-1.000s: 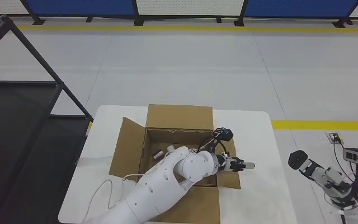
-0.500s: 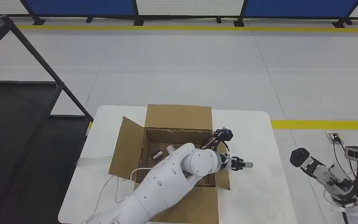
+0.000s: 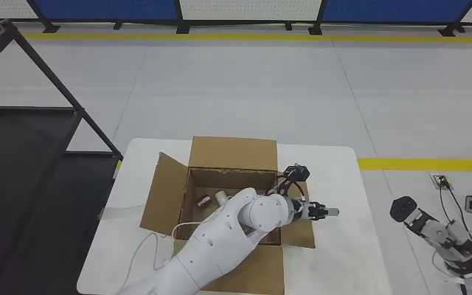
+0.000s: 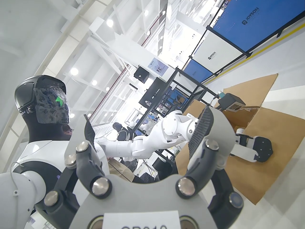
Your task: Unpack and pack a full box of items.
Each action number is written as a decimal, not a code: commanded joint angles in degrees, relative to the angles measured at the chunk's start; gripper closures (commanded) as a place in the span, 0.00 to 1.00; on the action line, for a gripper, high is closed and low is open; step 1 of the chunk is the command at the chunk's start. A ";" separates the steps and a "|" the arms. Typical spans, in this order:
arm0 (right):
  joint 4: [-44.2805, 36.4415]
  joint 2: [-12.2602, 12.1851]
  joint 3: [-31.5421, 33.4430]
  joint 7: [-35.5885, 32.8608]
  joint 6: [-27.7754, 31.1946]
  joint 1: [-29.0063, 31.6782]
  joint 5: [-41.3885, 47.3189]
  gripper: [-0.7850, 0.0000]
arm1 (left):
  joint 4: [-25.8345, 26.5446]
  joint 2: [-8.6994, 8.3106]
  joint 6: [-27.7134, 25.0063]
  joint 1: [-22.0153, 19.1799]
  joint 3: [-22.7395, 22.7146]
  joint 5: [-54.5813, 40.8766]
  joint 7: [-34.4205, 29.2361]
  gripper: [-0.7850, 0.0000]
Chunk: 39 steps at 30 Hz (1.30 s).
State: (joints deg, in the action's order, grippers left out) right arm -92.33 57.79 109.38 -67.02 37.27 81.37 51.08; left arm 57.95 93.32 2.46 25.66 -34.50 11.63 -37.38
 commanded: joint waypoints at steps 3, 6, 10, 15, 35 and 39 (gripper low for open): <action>0.65 -0.02 -0.58 -0.16 -0.16 -1.07 -0.54 0.00 | 5.87 -1.49 -0.64 2.41 -3.66 2.07 2.25 0.00; 0.96 -0.08 -1.19 -0.34 -0.34 -2.31 -1.30 0.00 | 13.89 -3.45 0.11 6.29 -7.82 5.79 4.16 0.00; 0.61 -0.22 -2.29 -1.03 -1.04 -4.46 -2.02 0.00 | 28.74 -6.75 1.06 14.35 -15.92 11.25 3.06 0.00; -0.86 -0.42 -4.67 -1.45 -1.46 -7.60 -5.62 0.00 | 48.15 -10.30 3.64 26.75 -27.26 18.88 -0.66 0.00; -5.19 1.52 -30.03 19.17 -11.37 -26.27 -50.24 0.00 | 76.69 -14.40 -8.59 75.43 -65.82 11.22 12.44 0.00; -4.76 2.60 -37.53 21.13 -15.37 -30.31 -56.00 0.00 | 76.25 -14.34 -14.11 83.53 -70.52 6.94 15.56 0.00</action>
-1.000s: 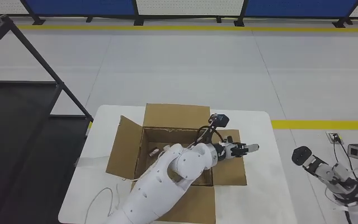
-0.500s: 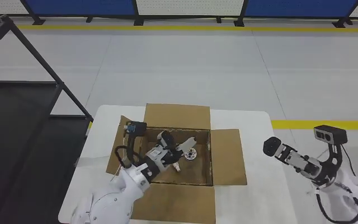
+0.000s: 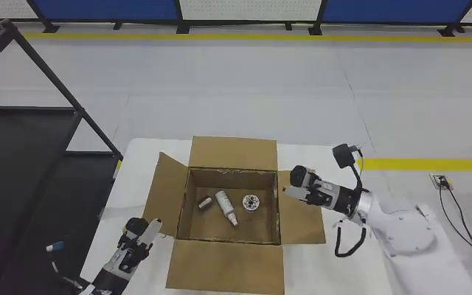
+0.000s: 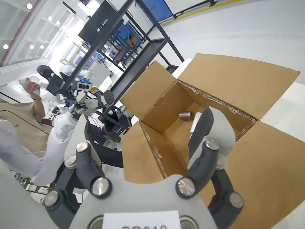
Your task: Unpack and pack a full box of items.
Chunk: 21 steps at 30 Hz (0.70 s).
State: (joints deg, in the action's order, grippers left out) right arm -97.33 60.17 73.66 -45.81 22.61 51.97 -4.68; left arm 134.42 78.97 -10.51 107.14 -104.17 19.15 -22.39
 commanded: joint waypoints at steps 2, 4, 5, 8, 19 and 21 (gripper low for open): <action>1.33 0.80 -4.76 -0.03 -1.90 -3.26 0.19 0.00 | -0.91 0.03 -3.79 4.88 -1.84 -2.31 1.23 0.00; 2.47 1.35 -6.86 0.98 -3.43 -5.25 0.73 0.00 | -1.38 -0.02 -5.94 6.19 -2.19 -3.36 0.79 0.00; 2.59 1.43 -7.12 1.14 -3.65 -5.52 0.80 0.00 | -1.38 -0.02 -5.94 6.19 -2.19 -3.36 0.79 0.00; 2.59 1.43 -7.12 1.14 -3.65 -5.52 0.80 0.00 | -1.38 -0.02 -5.94 6.19 -2.19 -3.36 0.79 0.00; 2.20 1.43 -7.23 1.23 -3.22 -5.41 0.51 0.00 | -1.40 -0.04 -5.85 6.11 -2.05 -3.32 0.69 0.00; 1.68 1.46 -7.87 1.93 -2.23 -4.77 -1.44 0.00 | -1.56 -0.11 -4.98 5.41 -1.36 -3.00 0.33 0.00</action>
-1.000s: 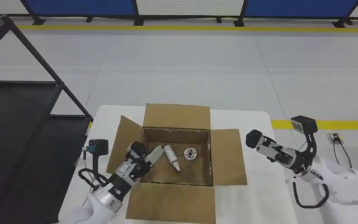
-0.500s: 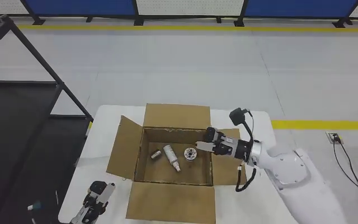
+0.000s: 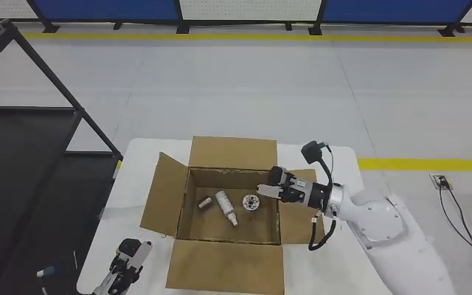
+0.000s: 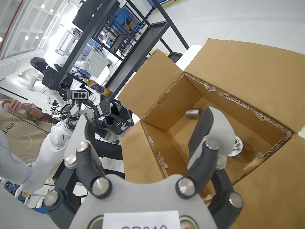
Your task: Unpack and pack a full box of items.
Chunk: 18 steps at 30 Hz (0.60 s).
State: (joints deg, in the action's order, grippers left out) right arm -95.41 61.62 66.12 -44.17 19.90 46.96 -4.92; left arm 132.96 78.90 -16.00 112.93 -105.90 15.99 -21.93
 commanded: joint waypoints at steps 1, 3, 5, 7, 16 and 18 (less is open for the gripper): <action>-0.07 0.19 -1.62 -0.48 -0.01 -0.56 -2.73 0.00 | -0.40 -0.05 1.92 -0.93 0.60 -0.22 0.29 0.00; 0.80 0.56 -3.73 -1.82 -1.76 -2.48 -4.53 0.00 | -0.91 -0.05 3.83 -1.67 0.52 -2.24 0.73 0.00; 2.50 1.41 -7.80 -3.91 -4.06 -6.57 -7.78 0.00 | -1.74 -0.09 6.66 -2.74 -1.06 -6.30 1.22 0.00; 4.94 2.46 -11.79 -4.81 -7.16 -10.54 -11.03 0.00 | -2.78 -0.17 9.27 -3.86 -3.47 -10.36 1.53 0.00; 20.11 10.01 -31.02 -9.46 -14.80 -26.72 -18.75 0.00 | -9.15 -0.41 13.74 -5.55 -14.27 -23.79 3.30 0.00; 24.43 12.67 -35.59 -10.07 -15.50 -29.97 -20.02 0.00 | -10.49 -0.39 13.89 -5.34 -16.17 -26.99 3.45 0.00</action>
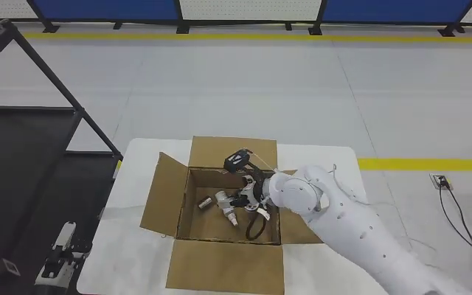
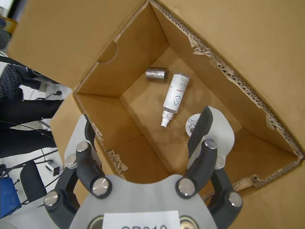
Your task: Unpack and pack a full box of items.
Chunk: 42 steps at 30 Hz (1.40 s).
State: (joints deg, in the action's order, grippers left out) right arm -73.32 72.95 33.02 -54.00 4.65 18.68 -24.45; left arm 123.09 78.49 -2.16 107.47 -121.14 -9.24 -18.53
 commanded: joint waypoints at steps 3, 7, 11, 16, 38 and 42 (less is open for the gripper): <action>6.62 4.57 -7.04 -0.60 -1.02 -4.41 -1.36 0.00 | -1.72 0.04 0.27 0.39 -2.57 -5.24 -0.19 0.00; 13.48 9.44 -12.15 1.11 -0.53 -6.69 -1.96 0.00 | -2.20 0.06 -0.03 0.93 -3.25 -8.73 -1.88 0.00; 19.86 14.31 -15.75 4.21 -2.13 -7.47 -3.23 0.00 | -1.81 0.02 -1.62 1.89 -2.71 -9.28 -4.84 0.00; 22.30 15.74 -16.28 4.48 -2.53 -7.88 -3.04 0.00 | -1.81 0.02 -1.62 1.89 -2.71 -9.28 -4.84 0.00; 33.54 22.20 -19.37 7.33 -3.57 -7.41 -11.53 0.00 | -0.53 0.49 -8.58 4.37 -1.55 -17.10 -7.28 0.00; 38.03 24.29 -19.27 8.65 -2.29 -7.47 -12.01 0.00 | -0.71 0.65 -10.89 5.42 -1.87 -20.13 -8.50 0.00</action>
State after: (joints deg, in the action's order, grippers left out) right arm -36.29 96.85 13.69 -45.50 2.21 11.25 -36.46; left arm 122.42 79.11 -12.62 112.71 -122.97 -28.99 -26.96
